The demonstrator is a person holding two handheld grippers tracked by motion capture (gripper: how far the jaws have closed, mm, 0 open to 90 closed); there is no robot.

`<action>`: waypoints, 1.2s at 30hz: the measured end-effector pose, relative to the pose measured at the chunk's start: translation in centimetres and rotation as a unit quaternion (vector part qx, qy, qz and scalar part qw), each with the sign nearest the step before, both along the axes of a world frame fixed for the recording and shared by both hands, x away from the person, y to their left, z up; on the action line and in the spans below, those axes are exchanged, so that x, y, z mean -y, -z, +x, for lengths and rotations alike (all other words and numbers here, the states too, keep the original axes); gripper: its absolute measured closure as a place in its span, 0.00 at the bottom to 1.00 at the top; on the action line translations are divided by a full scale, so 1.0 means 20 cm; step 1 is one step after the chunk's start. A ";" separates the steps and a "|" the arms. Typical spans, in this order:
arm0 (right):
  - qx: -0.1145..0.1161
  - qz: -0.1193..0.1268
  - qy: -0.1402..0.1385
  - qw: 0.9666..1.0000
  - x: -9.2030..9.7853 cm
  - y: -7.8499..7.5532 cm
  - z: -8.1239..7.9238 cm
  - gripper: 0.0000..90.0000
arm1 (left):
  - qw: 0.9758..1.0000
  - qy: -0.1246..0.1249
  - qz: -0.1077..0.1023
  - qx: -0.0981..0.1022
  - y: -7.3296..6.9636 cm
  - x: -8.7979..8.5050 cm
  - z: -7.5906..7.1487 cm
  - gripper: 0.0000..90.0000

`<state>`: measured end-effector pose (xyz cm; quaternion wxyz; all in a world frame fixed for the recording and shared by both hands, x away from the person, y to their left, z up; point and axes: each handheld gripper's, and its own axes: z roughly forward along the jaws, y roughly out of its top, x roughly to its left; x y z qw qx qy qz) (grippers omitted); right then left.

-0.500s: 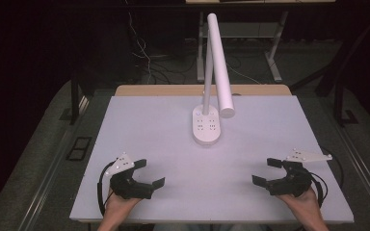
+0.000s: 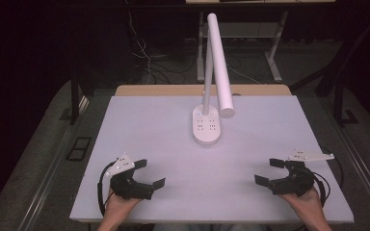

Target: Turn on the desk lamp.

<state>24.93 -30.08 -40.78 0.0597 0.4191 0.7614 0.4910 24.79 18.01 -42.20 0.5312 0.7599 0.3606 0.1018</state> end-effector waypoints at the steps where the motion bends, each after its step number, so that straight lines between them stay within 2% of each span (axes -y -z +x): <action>1: 0.000 0.000 0.000 1.000 0.00 0.00 0.00 0.01 | 1.000 0.000 0.002 -0.001 0.00 0.00 0.00 0.00; 5: -0.007 0.003 -0.001 1.000 0.01 0.00 0.00 0.01 | 1.000 0.003 0.004 -0.003 0.01 0.01 0.01 0.00; 21: -0.021 -0.023 -0.011 0.999 -0.02 0.00 0.03 0.01 | 1.000 0.003 -0.001 -0.006 0.01 0.00 -0.01 0.00; 25: -0.023 -0.033 -0.017 0.999 -0.02 -0.02 0.05 0.01 | 1.000 0.001 -0.003 -0.007 0.01 0.00 -0.01 0.00; 36: -0.022 -0.040 -0.027 0.999 -0.04 -0.10 0.12 0.01 | 1.000 0.000 -0.001 -0.006 0.01 -0.01 -0.02 0.00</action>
